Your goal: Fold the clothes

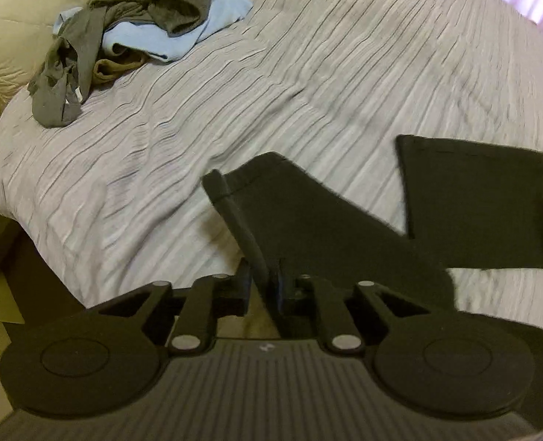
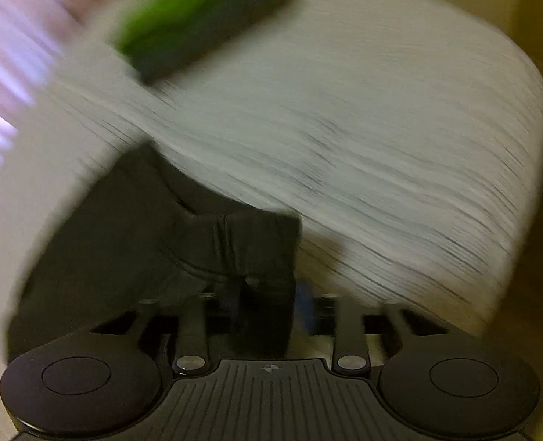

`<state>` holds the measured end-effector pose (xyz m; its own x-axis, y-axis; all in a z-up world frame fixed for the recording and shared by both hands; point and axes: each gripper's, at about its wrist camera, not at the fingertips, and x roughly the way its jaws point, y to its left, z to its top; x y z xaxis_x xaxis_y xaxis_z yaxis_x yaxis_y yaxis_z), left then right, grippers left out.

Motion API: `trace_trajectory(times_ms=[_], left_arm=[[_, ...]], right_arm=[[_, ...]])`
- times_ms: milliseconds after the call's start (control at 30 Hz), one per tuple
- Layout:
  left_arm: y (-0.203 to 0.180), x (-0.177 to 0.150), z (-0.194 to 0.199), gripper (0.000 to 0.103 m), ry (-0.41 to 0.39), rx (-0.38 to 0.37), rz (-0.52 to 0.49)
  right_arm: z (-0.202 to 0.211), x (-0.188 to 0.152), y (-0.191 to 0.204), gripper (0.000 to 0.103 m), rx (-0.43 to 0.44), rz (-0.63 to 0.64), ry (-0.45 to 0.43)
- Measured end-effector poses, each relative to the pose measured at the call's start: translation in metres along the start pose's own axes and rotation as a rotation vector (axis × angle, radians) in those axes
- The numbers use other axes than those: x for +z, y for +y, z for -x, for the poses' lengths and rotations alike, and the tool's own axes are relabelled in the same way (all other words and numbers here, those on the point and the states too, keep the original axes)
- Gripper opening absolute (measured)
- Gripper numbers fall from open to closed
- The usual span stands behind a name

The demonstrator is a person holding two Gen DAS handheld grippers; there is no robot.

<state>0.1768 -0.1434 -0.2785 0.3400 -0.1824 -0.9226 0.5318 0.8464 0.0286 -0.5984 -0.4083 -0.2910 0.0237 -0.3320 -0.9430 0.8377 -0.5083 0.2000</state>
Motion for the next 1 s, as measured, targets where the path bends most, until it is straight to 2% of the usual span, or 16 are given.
trace_trajectory(times_ms=[33,67,100,233,333,467,600,633,667,800,833,900,1000], left_arm=[[-0.004,0.001,0.005,0.025,-0.015,-0.008,-0.005],[-0.009,0.004,0.012,0.028,-0.038,-0.007,-0.017],[-0.013,0.009,0.018,0.028,-0.066,0.003,-0.031],[-0.029,0.031,0.019,0.040,-0.098,-0.082,-0.030],[-0.048,0.050,0.003,0.041,-0.084,-0.159,-0.020],[-0.084,0.065,-0.042,0.037,-0.049,-0.185,-0.045],[-0.106,0.072,-0.089,0.036,0.025,-0.195,-0.086],[-0.110,0.073,-0.099,0.033,0.039,-0.189,-0.107],[-0.114,0.074,-0.107,0.023,0.053,-0.186,-0.127],[-0.119,0.086,-0.120,0.006,0.077,-0.191,-0.161],[-0.118,0.091,-0.119,0.003,0.073,-0.202,-0.162],[-0.116,0.106,-0.106,0.003,0.029,-0.247,-0.172],[-0.123,0.147,-0.072,0.003,-0.130,-0.308,-0.253]], right_arm=[[0.000,0.002,-0.003,0.063,-0.038,0.003,-0.009],[0.000,0.004,-0.005,0.073,-0.076,0.007,-0.019],[0.003,0.007,-0.003,0.079,-0.075,0.013,-0.038],[0.010,0.014,0.015,0.079,-0.004,0.043,-0.092],[0.006,0.011,0.033,0.079,0.048,0.031,-0.085],[0.004,0.002,0.060,0.079,0.092,0.011,-0.066],[0.007,-0.002,0.083,0.079,0.105,0.019,-0.075],[0.008,-0.004,0.087,0.079,0.099,0.016,-0.080],[0.009,-0.005,0.091,0.079,0.092,0.013,-0.085],[0.010,-0.017,0.103,0.079,0.070,-0.040,-0.081],[0.009,-0.021,0.106,0.079,0.070,-0.049,-0.078],[0.010,-0.030,0.112,0.079,0.067,-0.062,-0.072],[0.014,-0.040,0.124,0.079,0.069,-0.068,-0.078]])
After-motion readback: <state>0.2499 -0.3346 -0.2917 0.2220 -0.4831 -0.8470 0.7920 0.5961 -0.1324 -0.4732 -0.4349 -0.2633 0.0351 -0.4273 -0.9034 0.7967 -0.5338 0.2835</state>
